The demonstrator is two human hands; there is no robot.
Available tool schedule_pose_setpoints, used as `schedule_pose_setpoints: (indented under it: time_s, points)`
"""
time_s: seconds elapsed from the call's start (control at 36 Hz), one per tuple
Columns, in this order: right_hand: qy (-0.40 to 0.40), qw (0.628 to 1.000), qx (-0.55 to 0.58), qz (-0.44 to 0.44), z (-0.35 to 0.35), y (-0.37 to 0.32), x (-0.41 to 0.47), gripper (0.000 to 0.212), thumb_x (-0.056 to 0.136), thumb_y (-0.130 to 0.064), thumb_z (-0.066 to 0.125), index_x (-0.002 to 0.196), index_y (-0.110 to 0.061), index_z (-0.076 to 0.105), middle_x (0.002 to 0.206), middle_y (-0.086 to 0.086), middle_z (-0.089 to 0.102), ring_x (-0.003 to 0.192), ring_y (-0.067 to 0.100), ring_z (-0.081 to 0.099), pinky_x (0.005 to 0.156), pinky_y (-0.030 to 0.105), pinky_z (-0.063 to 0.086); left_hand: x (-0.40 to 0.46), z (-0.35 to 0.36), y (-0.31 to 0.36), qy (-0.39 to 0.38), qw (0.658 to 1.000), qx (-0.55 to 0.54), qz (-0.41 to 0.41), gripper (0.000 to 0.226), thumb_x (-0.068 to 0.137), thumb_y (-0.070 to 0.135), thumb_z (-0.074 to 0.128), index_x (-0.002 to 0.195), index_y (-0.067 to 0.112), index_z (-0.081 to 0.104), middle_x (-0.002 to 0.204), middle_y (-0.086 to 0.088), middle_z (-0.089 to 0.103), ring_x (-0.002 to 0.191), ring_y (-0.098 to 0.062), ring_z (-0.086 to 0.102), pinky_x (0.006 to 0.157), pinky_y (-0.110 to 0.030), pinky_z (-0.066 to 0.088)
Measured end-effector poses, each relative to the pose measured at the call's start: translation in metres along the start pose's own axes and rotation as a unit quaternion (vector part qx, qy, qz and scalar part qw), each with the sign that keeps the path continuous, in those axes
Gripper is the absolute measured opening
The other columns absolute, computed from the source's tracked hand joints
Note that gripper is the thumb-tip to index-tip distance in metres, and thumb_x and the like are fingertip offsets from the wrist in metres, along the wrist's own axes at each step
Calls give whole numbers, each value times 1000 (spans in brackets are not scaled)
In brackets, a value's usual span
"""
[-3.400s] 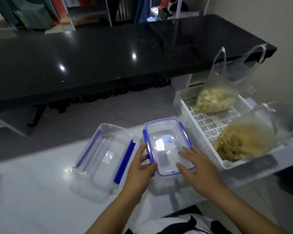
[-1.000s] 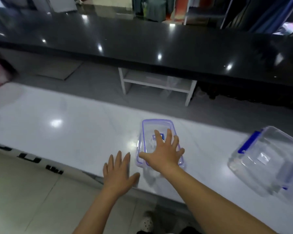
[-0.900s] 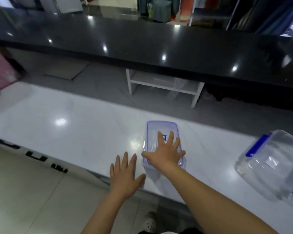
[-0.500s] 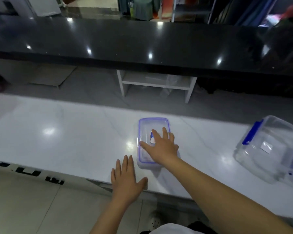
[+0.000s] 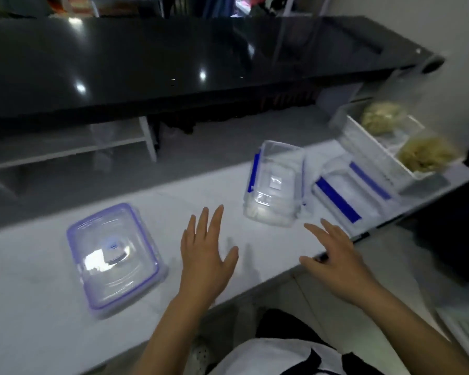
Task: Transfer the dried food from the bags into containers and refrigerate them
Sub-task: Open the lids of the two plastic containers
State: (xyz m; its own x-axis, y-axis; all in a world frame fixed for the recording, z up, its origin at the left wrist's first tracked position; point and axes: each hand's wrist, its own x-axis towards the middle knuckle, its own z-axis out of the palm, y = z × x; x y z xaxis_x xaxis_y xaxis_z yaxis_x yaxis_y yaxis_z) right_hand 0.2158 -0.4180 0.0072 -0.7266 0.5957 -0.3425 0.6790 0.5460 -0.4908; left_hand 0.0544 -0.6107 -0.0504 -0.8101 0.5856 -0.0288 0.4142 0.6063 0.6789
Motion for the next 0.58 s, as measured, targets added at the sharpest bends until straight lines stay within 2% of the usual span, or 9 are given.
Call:
schedule_pose_setpoints:
  time_s: [0.11, 0.25, 0.36, 0.42, 0.5, 0.58]
  points:
    - [68, 997, 8, 44, -33, 46, 1, 77, 90, -47, 67, 153, -45, 23, 167, -12, 2, 152, 12, -3, 123, 43, 10, 32, 37, 44, -79, 995, 36, 42, 98, 87, 63, 60, 155, 43, -7, 168, 5, -12, 154, -23, -10, 124, -45, 2]
    - [113, 989, -66, 72, -73, 112, 21, 95, 78, -71, 63, 153, -51, 8, 168, -7, -4, 153, 25, -1, 121, 54, 14, 78, 75, 84, -110, 990, 78, 33, 115, 74, 77, 62, 154, 43, -13, 167, -2, -15, 154, -29, -11, 123, -49, 3]
    - [70, 987, -137, 47, -97, 159, 62, 106, 72, -83, 57, 143, -63, -19, 163, -9, -26, 151, 22, -20, 120, 56, 6, 120, 96, 107, -89, 989, 120, 2, 123, 65, 84, 64, 154, 43, -10, 167, -5, -12, 154, -33, -9, 122, -52, 4]
    - [38, 986, -161, 14, -108, 177, 85, 108, 71, -85, 57, 138, -66, -26, 160, -10, -34, 149, 20, -26, 120, 56, 1, 139, 104, 115, -93, 985, 140, -28, 127, 62, 86, 65, 154, 43, -11, 168, -7, -11, 153, -34, -8, 122, -53, 5]
    - [-3, 978, -203, -39, -124, 197, 118, 109, 70, -89, 50, 138, -63, -30, 160, -8, -35, 148, 25, -30, 121, 57, -3, 158, 115, 122, -92, 981, 151, -82, 135, 53, 90, 65, 154, 43, -12, 168, -6, -9, 154, -35, -5, 121, -56, 10]
    - [-39, 973, -213, -75, -132, 213, 147, 107, 72, -90, 46, 144, -57, -26, 159, -7, -37, 146, 27, -34, 121, 59, -5, 163, 129, 125, -73, 973, 184, -116, 139, 45, 93, 58, 154, 44, -13, 169, -2, -8, 154, -34, -5, 120, -58, 9]
